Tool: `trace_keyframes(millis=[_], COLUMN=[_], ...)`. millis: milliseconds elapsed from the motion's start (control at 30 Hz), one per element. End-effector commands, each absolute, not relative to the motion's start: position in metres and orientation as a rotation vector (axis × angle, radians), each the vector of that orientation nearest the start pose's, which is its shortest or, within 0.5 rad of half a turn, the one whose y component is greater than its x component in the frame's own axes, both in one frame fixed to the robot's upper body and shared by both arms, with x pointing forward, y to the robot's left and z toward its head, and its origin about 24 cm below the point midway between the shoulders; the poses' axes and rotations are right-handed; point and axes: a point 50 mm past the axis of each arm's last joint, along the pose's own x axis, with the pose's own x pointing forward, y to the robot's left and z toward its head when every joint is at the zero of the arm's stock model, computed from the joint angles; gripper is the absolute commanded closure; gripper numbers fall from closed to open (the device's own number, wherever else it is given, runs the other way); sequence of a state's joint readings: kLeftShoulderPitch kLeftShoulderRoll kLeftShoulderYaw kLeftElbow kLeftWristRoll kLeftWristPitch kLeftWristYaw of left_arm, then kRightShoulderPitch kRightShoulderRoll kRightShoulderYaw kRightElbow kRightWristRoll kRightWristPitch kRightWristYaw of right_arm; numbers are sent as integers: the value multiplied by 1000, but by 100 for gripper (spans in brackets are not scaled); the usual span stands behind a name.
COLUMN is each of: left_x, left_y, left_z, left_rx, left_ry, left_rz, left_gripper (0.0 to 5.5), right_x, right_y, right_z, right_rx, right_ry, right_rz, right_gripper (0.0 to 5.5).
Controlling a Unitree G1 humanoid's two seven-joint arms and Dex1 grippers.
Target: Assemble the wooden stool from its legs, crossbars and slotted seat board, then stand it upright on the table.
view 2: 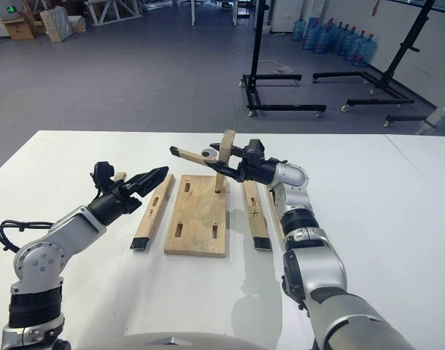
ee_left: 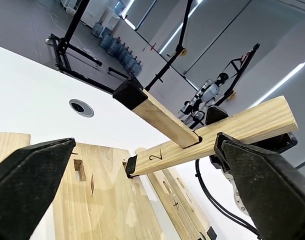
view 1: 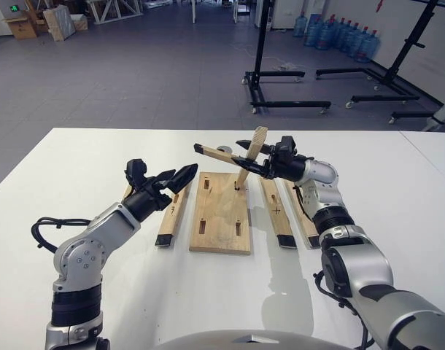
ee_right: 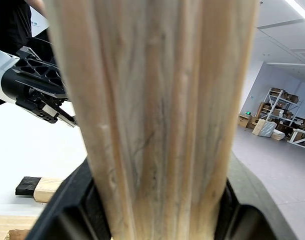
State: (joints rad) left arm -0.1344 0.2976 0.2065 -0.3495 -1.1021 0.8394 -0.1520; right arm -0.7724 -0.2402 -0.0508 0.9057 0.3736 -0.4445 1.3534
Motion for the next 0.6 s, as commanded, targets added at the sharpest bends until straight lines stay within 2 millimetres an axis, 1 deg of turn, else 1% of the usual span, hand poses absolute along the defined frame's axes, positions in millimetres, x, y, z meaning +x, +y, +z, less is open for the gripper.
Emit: trace_keyframes(millis=[33,233,367,467,533,600], left_x=[249,249,248,248,247,247], left_y=[161,159,159,158,157,157], left_z=[121,120,119,119,119,119], left_rx=[-634,-636,-639,-644,-645,-647], left_ry=[229,225,222,219,219,219], left_rz=[-594,-596,-591,-589,-588,-586], left_gripper=[10,10,10,10,10,10], right_x=[346,344,347,354,358,358], right_y=[-138,-139,-144,-153,-157,-161], right_z=[120,114,115,110,105,93], right_rx=[-105,-106,-118,-41,22,75], right_ry=[-309,-175,-49,133,218,340], right_rz=[1314,1420,1441,1365,1289,1231], right_gripper=[345,345,345,345,345,345])
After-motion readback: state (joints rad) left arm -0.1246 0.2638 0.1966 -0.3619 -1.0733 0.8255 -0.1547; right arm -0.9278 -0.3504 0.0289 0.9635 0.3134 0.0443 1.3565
